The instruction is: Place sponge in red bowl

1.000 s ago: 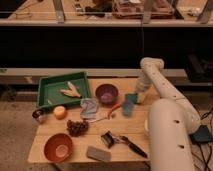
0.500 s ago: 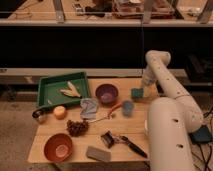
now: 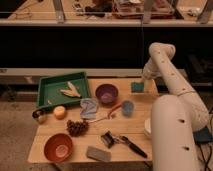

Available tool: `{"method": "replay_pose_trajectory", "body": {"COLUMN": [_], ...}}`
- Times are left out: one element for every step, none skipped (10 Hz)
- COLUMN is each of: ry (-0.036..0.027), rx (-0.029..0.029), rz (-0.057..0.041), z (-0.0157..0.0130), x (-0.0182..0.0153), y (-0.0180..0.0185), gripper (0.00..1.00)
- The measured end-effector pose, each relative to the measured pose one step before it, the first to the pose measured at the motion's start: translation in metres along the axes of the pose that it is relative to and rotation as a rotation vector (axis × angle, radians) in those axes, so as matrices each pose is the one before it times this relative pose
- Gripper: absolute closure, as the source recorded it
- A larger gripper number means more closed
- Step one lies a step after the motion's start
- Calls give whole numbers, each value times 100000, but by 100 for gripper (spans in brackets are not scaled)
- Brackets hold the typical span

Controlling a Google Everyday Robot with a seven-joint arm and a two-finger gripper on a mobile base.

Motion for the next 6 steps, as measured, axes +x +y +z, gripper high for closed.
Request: {"method": "replay_pose_trajectory", "body": {"ry": [-416,-396,-1253,-1107,-952,-1523], "rx": [699,1137,1126,612,544,682], "rz": [-1576,-1293,-1873,-1644,-1656,-2676], "z": [-868,-909,-1237,-763,-734,-1046], "x": [-604,-390,-566,-584,-606,-963], "y": [-25,-24,67,92,169,444], "gripper": [100,100,100,100,100,100]}}
